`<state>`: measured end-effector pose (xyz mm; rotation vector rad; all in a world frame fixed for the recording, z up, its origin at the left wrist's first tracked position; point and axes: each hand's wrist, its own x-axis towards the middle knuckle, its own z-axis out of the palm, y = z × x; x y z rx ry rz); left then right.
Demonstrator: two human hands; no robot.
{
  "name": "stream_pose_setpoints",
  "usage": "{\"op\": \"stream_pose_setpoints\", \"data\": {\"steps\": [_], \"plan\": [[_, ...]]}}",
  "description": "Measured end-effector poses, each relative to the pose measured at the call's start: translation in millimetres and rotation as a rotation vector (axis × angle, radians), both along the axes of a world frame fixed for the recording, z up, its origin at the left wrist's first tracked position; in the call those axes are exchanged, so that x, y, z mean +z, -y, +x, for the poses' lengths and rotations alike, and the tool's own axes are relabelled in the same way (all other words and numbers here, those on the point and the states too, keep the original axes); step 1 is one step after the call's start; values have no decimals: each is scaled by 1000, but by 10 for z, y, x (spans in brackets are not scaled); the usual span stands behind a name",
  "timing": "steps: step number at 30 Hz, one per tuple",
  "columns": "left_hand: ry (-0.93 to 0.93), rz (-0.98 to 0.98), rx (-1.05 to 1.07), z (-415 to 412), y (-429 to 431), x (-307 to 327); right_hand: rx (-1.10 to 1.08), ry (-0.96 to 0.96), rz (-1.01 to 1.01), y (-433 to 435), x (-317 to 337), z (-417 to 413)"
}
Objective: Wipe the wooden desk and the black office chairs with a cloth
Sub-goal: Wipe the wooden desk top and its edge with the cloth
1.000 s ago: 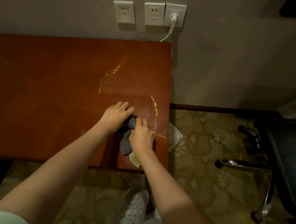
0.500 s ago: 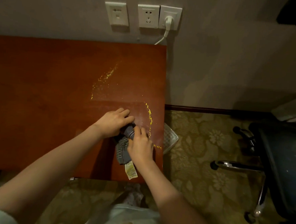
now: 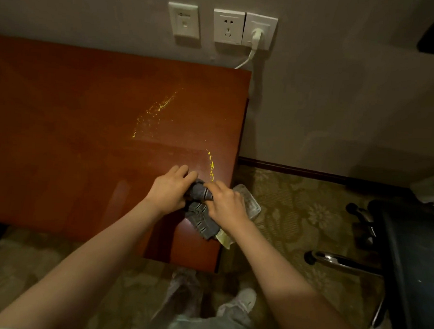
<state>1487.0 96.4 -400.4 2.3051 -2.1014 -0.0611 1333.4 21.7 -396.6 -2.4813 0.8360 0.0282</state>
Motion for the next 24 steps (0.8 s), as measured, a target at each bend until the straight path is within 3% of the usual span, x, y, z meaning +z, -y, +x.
{"op": "stream_pose_setpoints", "data": {"steps": [5,9,13,15,24], "plan": [[-41,104,172,87,427,136,-67,-7,-45,341,38,245],[44,210,106,176,597,288,-151,-16,-35,376,75,344],[72,91,-81,430,392,383,-294,116,106,-8,136,498],[99,125,-122,616,325,446,-327,117,170,-180,156,684],[145,273,42,606,429,303,-349,56,165,-193,29,920]]}}
